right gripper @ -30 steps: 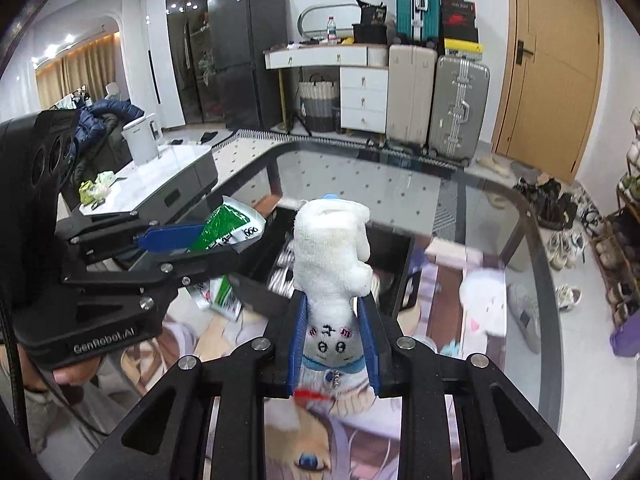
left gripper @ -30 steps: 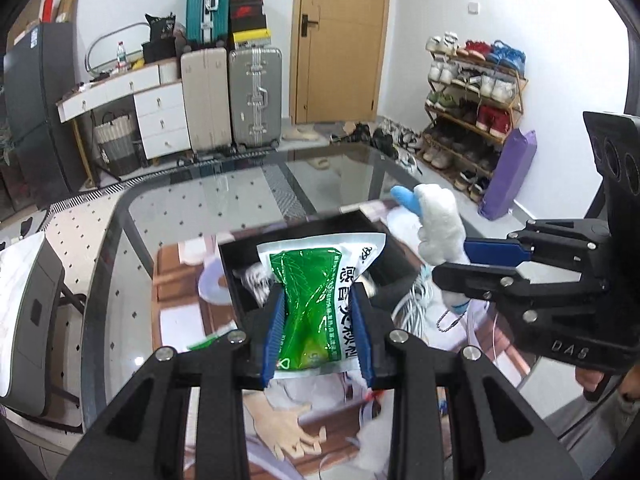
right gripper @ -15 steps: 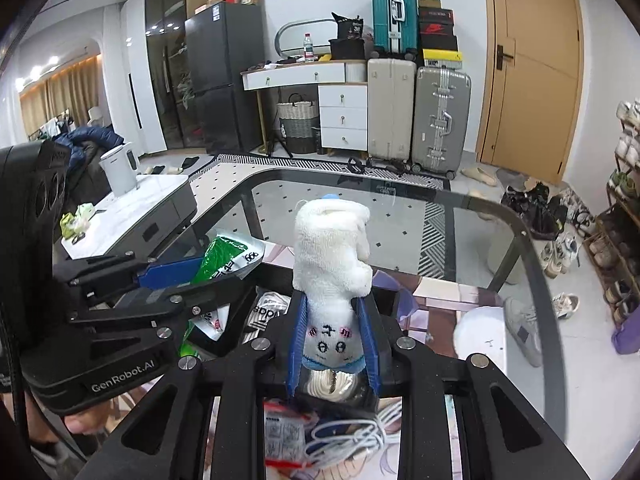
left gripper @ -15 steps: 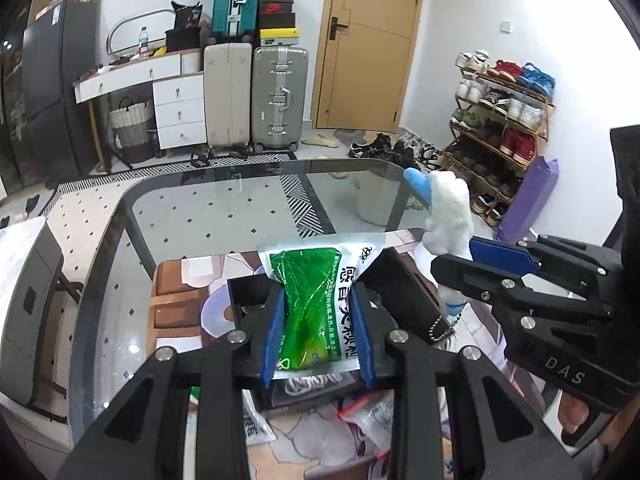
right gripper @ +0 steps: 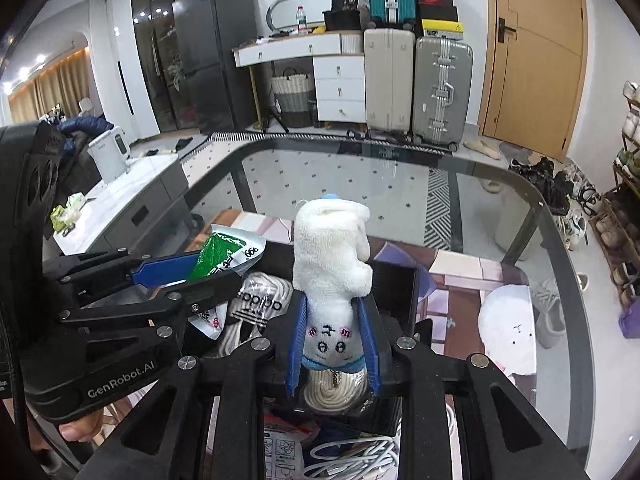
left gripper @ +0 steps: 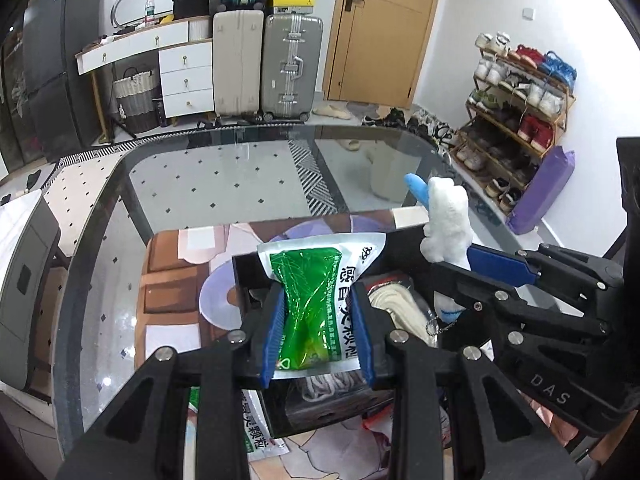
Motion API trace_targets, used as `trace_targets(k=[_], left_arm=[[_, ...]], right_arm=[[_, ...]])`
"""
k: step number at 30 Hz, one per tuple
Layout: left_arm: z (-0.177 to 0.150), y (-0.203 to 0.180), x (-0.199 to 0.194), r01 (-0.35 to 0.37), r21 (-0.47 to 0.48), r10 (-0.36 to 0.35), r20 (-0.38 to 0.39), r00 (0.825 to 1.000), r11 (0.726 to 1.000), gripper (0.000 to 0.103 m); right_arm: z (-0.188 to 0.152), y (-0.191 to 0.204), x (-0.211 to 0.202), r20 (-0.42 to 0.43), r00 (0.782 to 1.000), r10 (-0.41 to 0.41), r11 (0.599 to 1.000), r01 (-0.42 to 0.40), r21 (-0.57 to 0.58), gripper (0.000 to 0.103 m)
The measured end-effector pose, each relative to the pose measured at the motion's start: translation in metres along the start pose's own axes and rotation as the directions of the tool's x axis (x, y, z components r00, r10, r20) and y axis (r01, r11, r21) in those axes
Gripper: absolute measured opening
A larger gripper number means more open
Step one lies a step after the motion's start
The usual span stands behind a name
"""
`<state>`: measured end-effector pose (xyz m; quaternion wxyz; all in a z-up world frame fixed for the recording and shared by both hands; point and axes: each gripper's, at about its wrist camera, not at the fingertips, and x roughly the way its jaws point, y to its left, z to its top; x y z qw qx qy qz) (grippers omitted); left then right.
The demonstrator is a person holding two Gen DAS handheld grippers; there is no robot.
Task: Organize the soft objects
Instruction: 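Carry the green packet and plush toy into the black box and release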
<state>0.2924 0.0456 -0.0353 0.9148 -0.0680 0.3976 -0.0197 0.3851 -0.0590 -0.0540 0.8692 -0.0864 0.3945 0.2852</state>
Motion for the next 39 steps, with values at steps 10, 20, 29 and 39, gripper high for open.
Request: trace_targets(k=[10, 20, 29, 39], left_arm=[[-0.001, -0.004, 0.002, -0.001, 0.017, 0.001, -0.026, 1.0, 1.0, 0.031], [-0.002, -0.004, 0.005, 0.011, 0.023, -0.01, -0.047, 0.999, 1.0, 0.031], [-0.002, -0.004, 0.007, 0.007, 0.022, -0.006, -0.052, 0.999, 1.0, 0.032], [-0.004, -0.004, 0.001, -0.007, 0.03, 0.007, -0.01, 1.0, 1.0, 0.051]], right_arm=[[-0.009, -0.003, 0.012, -0.053, 0.999, -0.011, 1.0, 0.012, 0.005, 0.025], [-0.013, -0.007, 0.016, -0.078, 0.997, 0.002, 1.0, 0.0, 0.019, 0.026], [-0.014, -0.005, 0.018, -0.094, 0.996, -0.001, 1.0, 0.002, 0.015, 0.026], [-0.016, -0.015, 0.012, -0.082, 0.997, -0.013, 0.999, 0.017, 0.052, 0.046]])
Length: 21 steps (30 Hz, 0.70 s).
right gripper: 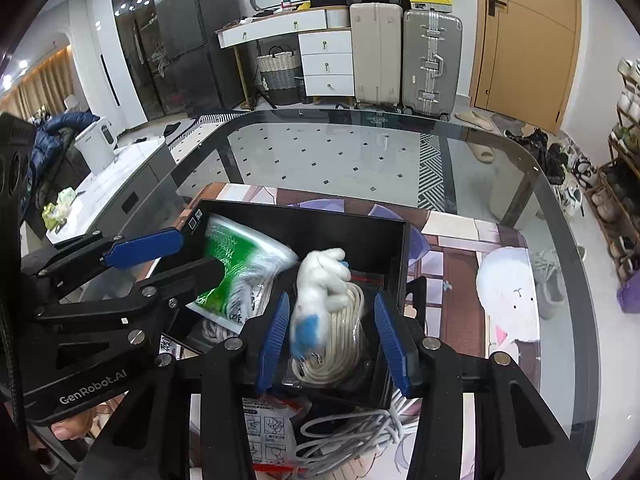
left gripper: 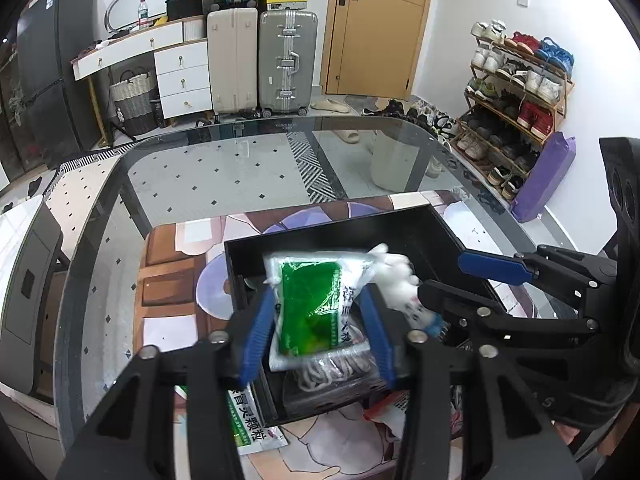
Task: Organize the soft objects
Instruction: 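Carry the green packet and plush toy into the black box and release, then grasp the white foam with left tool while right tool grasps the white cable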
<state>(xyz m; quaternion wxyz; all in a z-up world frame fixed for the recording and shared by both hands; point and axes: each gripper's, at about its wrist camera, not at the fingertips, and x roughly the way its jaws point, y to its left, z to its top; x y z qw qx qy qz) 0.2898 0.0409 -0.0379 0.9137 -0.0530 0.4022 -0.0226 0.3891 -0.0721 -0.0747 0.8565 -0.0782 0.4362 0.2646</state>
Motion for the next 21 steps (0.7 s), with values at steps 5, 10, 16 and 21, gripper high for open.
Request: trace_targets(k=[5, 10, 16, 21], left_arm=[[-0.002, -0.001, -0.012, -0.01, -0.001, 0.01, 0.016, 1.0, 1.0, 0.06], [-0.01, -0.014, -0.04, -0.014, 0.074, 0.008, 0.083, 0.997, 0.997, 0.087], [-0.033, -0.034, -0.055, -0.022, 0.174, 0.007, 0.089, 0.996, 0.984, 0.089], [-0.061, -0.047, -0.059, -0.01, 0.245, -0.003, 0.05, 0.999, 0.97, 0.089]], right_arm=[[-0.003, -0.001, -0.018, 0.037, 0.999, -0.029, 1.0, 0.029, 0.006, 0.059], [-0.009, -0.005, -0.037, 0.068, 0.997, -0.025, 1.0, 0.025, 0.007, 0.071], [-0.026, -0.016, -0.056, 0.04, 0.999, 0.029, 0.996, -0.032, 0.082, 0.082], [-0.05, -0.016, -0.061, 0.0, 1.0, 0.002, 0.996, -0.002, 0.088, 0.082]])
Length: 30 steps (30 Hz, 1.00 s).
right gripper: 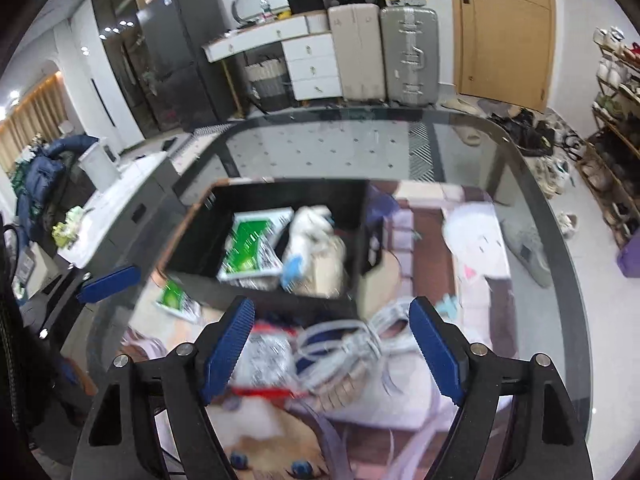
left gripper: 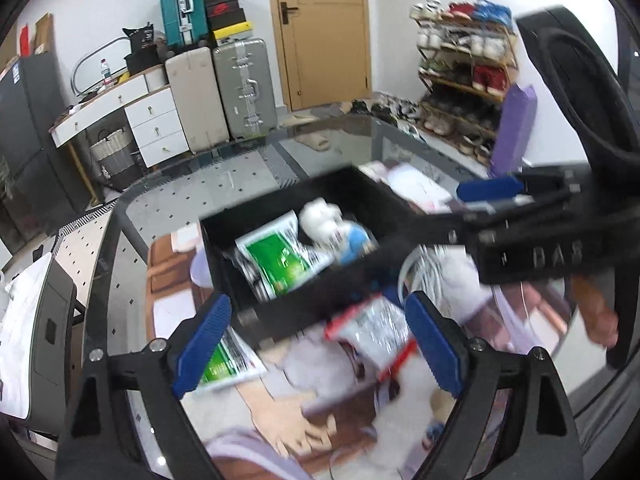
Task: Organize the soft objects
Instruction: 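Grasp the white foam with left tool while right tool grasps the white cable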
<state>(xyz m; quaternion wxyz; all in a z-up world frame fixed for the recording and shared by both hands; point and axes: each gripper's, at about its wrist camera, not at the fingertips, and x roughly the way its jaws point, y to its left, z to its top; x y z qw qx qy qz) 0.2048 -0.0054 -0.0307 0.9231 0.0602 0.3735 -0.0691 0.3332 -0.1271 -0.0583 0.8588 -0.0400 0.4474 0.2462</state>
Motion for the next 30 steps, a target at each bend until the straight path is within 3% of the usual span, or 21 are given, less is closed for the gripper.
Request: trace_targets(k=[9, 14, 18, 20, 22, 30], left_arm=[[-0.036, -0.023, 0.011, 0.01, 0.057, -0.005, -0.081, 0.997, 0.998, 0.089], [-0.043, -0.038, 0.012, 0.093, 0.027, -0.089, -0.124, 0.988, 0.995, 0.089], [-0.05, -0.057, 0.012, 0.099, 0.077, -0.087, -0.144, 0.986, 0.992, 0.089], [-0.053, -0.059, 0.014, 0.096, 0.085, -0.082, -0.159, 0.984, 0.992, 0.089], [-0.054, -0.057, 0.015, 0.098, 0.075, -0.084, -0.167, 0.982, 0.992, 0.089], [-0.05, -0.044, 0.013, 0.104, 0.023, -0.099, -0.158, 0.982, 0.994, 0.089]], right_arm=[[-0.036, 0.008, 0.041, -0.122, 0.992, -0.033, 0.997, 0.024, -0.076, 0.078], [-0.039, 0.013, 0.047, -0.148, 0.989, -0.029, 0.994, 0.013, -0.111, 0.059], [-0.044, 0.014, 0.047, -0.162, 0.987, -0.019, 0.987, -0.007, -0.158, 0.044], [-0.048, 0.011, 0.047, -0.181, 0.983, -0.02, 0.983, -0.013, -0.181, 0.03], [-0.053, 0.008, 0.042, -0.193, 0.981, -0.031, 0.978, -0.01, -0.208, 0.025], [-0.075, -0.019, 0.016, -0.252, 0.965, -0.068, 0.963, -0.003, -0.27, 0.026]])
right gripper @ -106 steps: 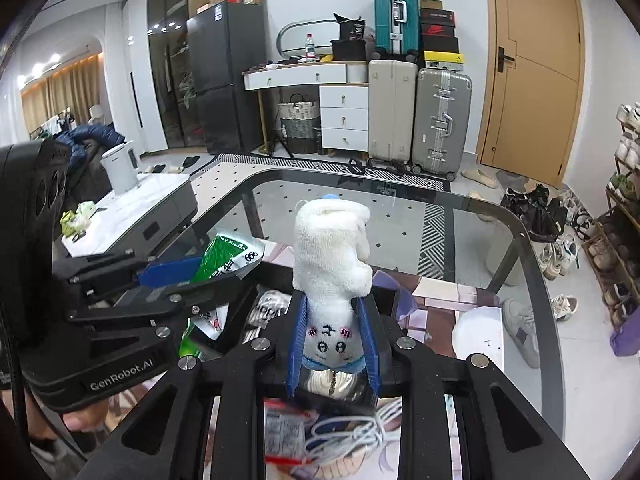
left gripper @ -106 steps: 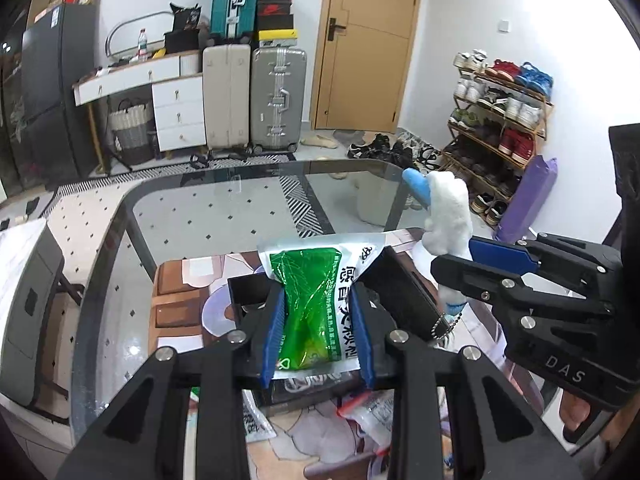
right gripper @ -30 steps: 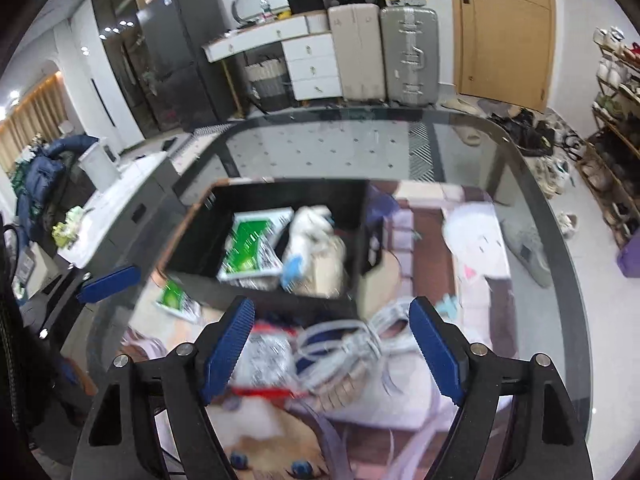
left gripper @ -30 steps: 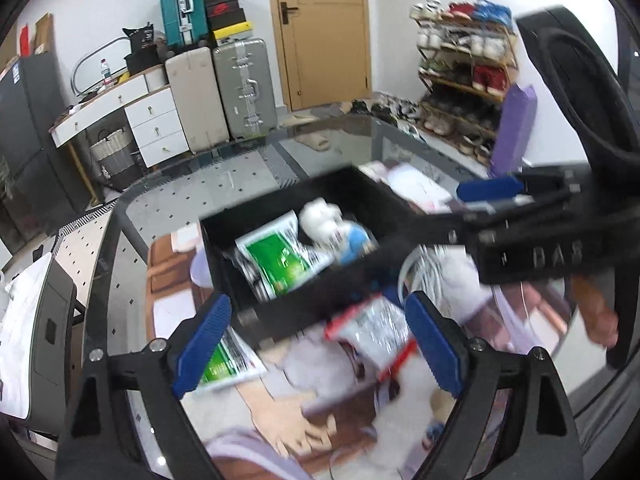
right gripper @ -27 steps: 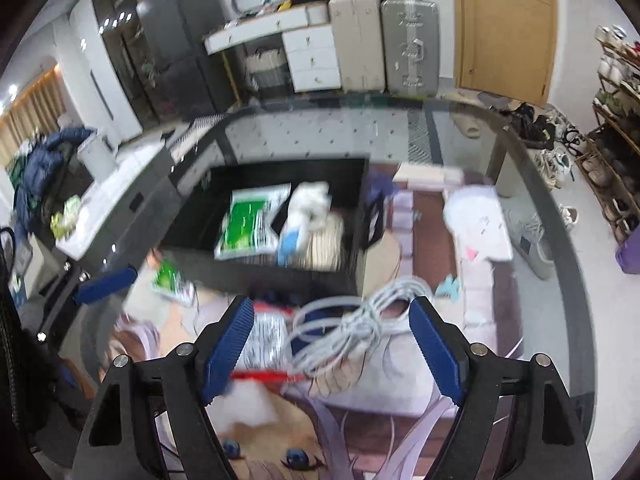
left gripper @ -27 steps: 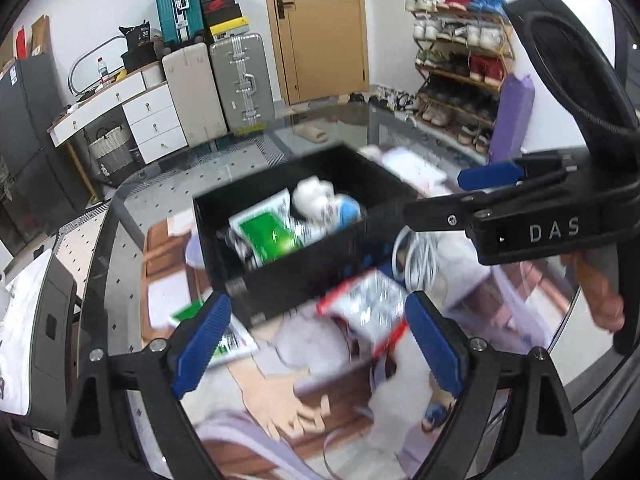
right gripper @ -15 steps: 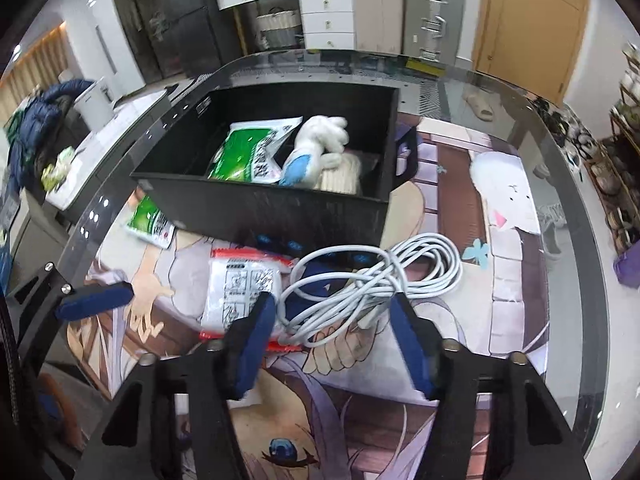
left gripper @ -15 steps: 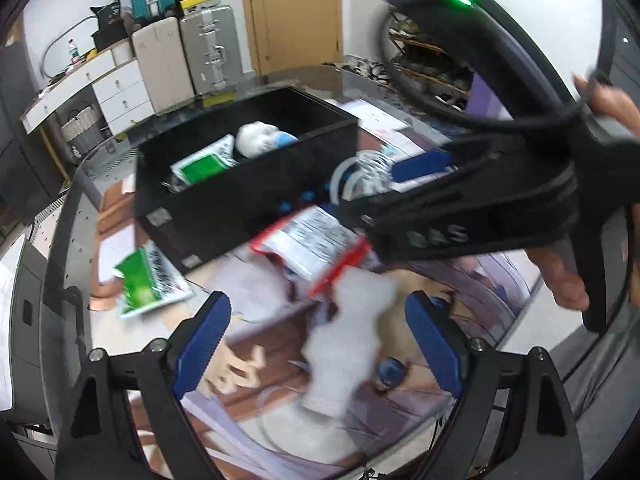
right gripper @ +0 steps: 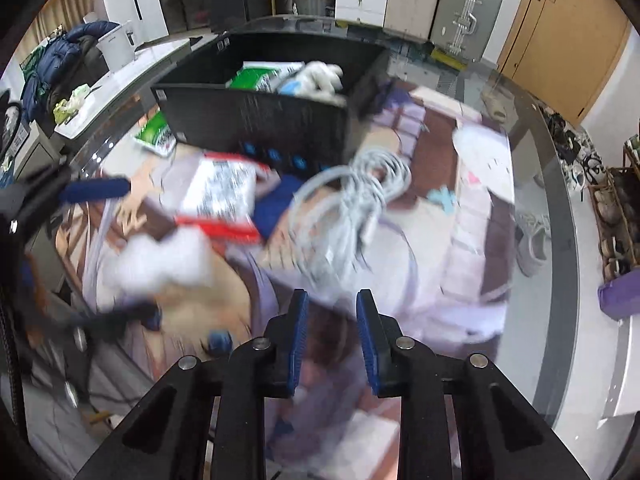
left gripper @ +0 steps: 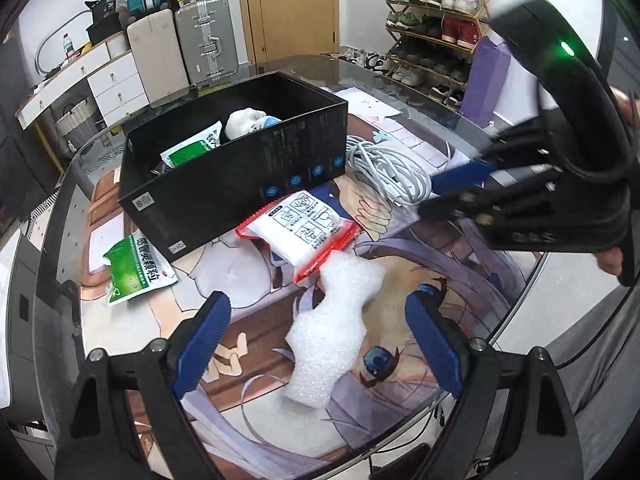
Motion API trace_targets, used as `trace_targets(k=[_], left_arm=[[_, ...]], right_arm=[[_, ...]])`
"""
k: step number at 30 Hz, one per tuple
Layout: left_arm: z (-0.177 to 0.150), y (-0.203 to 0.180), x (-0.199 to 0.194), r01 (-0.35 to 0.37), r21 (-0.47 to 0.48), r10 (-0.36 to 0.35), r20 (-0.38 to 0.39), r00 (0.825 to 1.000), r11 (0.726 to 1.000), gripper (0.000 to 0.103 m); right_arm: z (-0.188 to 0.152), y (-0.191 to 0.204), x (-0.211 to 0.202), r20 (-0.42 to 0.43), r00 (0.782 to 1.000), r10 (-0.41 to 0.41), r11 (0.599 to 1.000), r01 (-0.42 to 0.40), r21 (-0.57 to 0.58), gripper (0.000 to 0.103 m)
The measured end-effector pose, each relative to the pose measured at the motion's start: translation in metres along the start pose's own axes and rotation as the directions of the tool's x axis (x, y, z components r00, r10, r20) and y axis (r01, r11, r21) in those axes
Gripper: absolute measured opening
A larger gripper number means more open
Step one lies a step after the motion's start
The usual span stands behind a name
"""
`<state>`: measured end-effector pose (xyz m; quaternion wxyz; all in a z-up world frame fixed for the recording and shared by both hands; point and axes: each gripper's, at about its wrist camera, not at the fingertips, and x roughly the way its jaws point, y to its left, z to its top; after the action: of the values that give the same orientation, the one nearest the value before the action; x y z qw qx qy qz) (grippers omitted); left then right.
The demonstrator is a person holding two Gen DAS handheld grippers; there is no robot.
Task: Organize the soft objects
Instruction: 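Grasp the white foam with left tool while right tool grasps the white cable, then lift the white foam with left tool while right tool lifts the coiled cable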
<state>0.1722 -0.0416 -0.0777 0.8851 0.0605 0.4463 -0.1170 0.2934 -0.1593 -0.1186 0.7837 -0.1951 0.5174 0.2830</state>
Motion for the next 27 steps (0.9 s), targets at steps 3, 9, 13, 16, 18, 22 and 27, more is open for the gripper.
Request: trace_targets(k=[3, 9, 13, 16, 18, 22, 27], left_arm=[[0.001, 0.003, 0.002, -0.007, -0.006, 0.007, -0.001, 1.0, 1.0, 0.089], [-0.001, -0.006, 0.01, 0.017, 0.045, -0.015, -0.036, 0.999, 0.999, 0.089], [-0.003, -0.006, 0.018, 0.015, 0.029, -0.013, -0.072, 0.997, 0.999, 0.084], [-0.006, 0.002, 0.022, 0.017, -0.007, -0.018, -0.108, 0.994, 1.0, 0.04], [-0.009, 0.006, 0.018, 0.017, -0.011, -0.018, -0.105, 0.994, 1.0, 0.04], [-0.016, 0.019, 0.009, 0.001, -0.028, -0.004, -0.103, 0.995, 1.0, 0.04], [-0.023, 0.034, -0.002, -0.008, -0.071, 0.0, -0.104, 0.995, 0.997, 0.04]], right_arm=[[-0.005, -0.008, -0.006, 0.019, 1.0, -0.009, 1.0, 0.009, 0.029, 0.033], [0.015, -0.02, -0.016, 0.133, 0.987, 0.088, 0.982, -0.108, 0.156, 0.062], [0.038, -0.012, 0.002, 0.119, 0.993, 0.024, 0.982, -0.045, 0.181, 0.067], [0.05, -0.015, 0.014, 0.117, 0.993, -0.02, 0.982, -0.003, 0.188, 0.065], [0.051, -0.015, 0.016, 0.102, 0.995, -0.012, 0.986, -0.006, 0.17, 0.043], [0.039, -0.019, 0.014, 0.065, 0.998, -0.023, 0.99, 0.013, 0.141, 0.027], [0.012, -0.013, -0.002, 0.024, 1.0, 0.017, 0.997, -0.019, 0.072, 0.026]])
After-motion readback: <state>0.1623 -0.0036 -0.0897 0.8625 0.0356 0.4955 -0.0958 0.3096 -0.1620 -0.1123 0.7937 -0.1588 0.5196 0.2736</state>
